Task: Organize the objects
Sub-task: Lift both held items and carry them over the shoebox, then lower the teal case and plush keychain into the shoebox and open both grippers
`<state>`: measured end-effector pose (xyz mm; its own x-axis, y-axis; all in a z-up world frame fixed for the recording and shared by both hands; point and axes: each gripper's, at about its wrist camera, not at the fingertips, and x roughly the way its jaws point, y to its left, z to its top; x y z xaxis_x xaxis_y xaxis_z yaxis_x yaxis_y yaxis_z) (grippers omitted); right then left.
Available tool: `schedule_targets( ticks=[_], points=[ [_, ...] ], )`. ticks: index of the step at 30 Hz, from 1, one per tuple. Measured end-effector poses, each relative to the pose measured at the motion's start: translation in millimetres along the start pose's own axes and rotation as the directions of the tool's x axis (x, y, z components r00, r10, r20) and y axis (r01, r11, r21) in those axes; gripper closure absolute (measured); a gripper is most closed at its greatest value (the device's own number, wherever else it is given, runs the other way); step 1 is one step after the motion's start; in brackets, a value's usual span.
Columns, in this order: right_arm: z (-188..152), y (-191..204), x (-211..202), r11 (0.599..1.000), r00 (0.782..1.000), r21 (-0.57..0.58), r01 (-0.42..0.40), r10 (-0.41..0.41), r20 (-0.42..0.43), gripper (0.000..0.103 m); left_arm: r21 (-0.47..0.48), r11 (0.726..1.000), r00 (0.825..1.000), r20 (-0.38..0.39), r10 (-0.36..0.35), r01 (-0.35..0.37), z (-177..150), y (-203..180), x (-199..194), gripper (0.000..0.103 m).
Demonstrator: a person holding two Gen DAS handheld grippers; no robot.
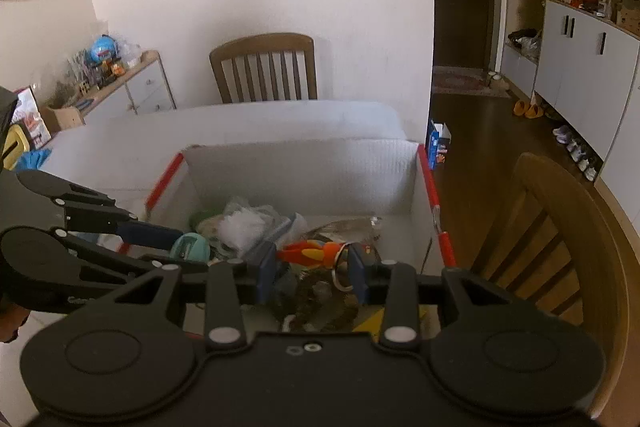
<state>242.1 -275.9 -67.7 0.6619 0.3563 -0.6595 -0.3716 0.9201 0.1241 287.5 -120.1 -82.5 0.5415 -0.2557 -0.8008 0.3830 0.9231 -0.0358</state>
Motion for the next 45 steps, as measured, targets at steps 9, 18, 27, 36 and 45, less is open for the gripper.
schedule_targets(
  ticks=[9, 18, 27, 36, 45],
  points=[
    [-1.2, -8.1, 27.0, 0.998, 0.999, -0.057, -0.018, 0.016, -0.037, 0.066, 0.009, 0.999, 0.999, 0.005, 0.043, -0.043, 23.8, 2.8, 20.8, 0.067],
    [-10.7, -3.8, 57.3, 0.995, 0.996, -0.099, -0.029, 0.021, -0.088, 0.066, 0.007, 0.997, 0.997, -0.033, 0.073, -0.073, 29.0, 10.4, 51.0, 0.067],
    [-20.2, -5.6, 64.3, 0.992, 0.985, -0.118, -0.043, 0.022, -0.169, 0.065, -0.005, 0.998, 0.997, -0.041, 0.064, -0.065, 23.3, 13.5, 53.8, 0.067],
    [-15.1, -7.2, 54.2, 0.997, 0.981, -0.059, -0.05, 0.038, -0.188, 0.046, -0.007, 0.999, 0.998, -0.016, 0.052, -0.052, 19.5, 13.5, 43.1, 0.063],
    [-9.1, 4.2, 30.8, 0.999, 0.99, -0.028, -0.029, 0.025, -0.141, 0.041, -0.009, 1.0, 0.999, 0.039, 0.022, -0.021, 12.2, 16.9, 15.1, 0.052]
  ],
)
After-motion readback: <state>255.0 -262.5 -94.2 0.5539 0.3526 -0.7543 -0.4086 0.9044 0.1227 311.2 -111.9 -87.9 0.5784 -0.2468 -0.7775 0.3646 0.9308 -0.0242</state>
